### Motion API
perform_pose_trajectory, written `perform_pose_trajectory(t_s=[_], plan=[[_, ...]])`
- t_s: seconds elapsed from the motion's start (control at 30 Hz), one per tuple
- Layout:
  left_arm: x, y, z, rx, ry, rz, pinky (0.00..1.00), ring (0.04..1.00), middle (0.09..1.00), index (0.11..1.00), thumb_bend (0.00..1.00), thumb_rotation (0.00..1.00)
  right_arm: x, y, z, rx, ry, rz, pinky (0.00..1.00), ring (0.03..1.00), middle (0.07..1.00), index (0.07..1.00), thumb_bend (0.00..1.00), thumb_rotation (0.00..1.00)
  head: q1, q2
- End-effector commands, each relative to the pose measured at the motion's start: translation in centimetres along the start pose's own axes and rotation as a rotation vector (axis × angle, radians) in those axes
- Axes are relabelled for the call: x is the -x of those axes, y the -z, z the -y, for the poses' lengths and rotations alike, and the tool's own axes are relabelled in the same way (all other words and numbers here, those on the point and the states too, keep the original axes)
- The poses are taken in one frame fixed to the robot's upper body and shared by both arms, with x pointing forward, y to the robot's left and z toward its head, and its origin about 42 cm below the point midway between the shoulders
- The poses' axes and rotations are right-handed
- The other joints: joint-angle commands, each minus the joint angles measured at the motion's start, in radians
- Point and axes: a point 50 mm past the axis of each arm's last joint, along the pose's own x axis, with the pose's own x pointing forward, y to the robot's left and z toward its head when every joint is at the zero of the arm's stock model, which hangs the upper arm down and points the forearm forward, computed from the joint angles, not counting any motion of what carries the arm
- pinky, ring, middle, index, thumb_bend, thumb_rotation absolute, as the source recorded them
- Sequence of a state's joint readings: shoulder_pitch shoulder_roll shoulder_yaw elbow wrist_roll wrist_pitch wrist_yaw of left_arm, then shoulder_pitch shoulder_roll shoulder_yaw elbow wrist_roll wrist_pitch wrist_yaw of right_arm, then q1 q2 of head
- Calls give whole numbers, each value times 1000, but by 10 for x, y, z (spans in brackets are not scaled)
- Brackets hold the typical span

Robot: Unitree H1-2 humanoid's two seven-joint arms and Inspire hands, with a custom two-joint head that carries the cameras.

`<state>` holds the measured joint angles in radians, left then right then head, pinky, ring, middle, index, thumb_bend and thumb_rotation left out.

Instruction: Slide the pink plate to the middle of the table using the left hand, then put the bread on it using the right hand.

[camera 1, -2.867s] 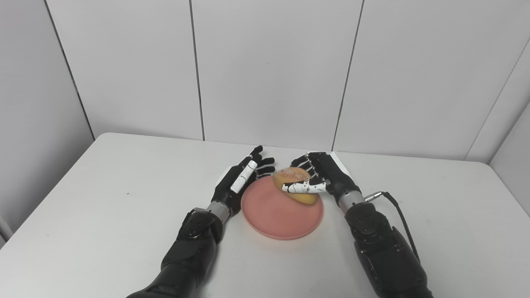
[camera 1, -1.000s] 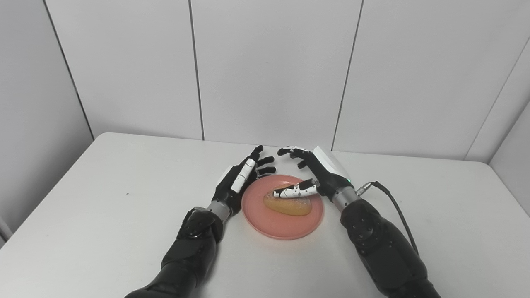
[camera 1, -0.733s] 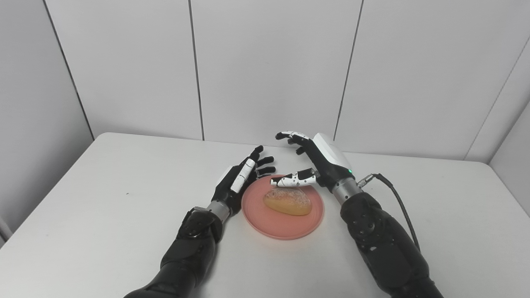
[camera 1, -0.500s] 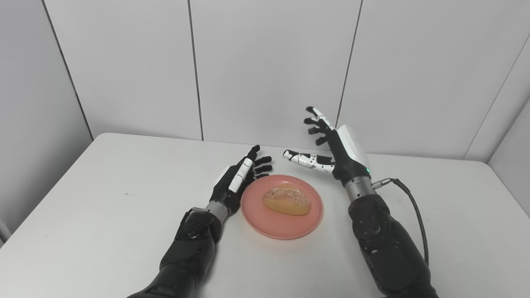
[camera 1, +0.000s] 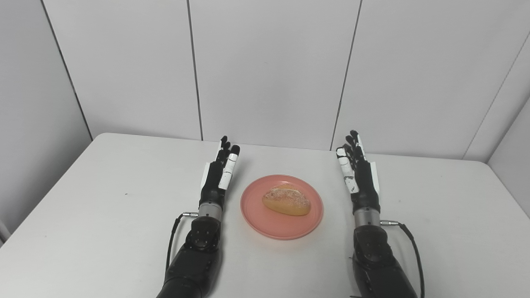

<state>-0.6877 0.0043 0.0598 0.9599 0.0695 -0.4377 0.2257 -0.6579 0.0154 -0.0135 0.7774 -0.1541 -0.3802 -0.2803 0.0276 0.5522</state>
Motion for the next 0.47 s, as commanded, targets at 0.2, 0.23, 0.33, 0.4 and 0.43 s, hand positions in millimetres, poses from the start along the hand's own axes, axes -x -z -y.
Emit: perform_pose_trajectory(t_s=[0.2,0.23,0.33,0.4,0.43], plan=[[4,10,-4,-44,7,-7,1000,1000,1000,1000,721,986,-15,-13,-7,25,19,67,883,906,929,939,877,1000,-4,3],[4,11,-5,-40,14,-18,1000,1000,1000,1000,731,978,-15,-13,-7,30,16,68,879,901,925,932,884,1000,-5,3],[2,14,-8,-19,28,-46,1000,1000,1000,1000,757,961,-15,-12,-9,43,8,58,899,918,937,937,897,1000,-8,4],[1,15,-10,-7,35,-62,1000,1000,1000,1000,761,955,-14,-12,-10,44,6,47,916,926,943,940,906,1000,-9,5],[1,15,-11,6,37,-69,1000,1000,1000,1000,761,949,-14,-11,-10,50,8,39,921,929,945,940,903,1000,-9,5]])
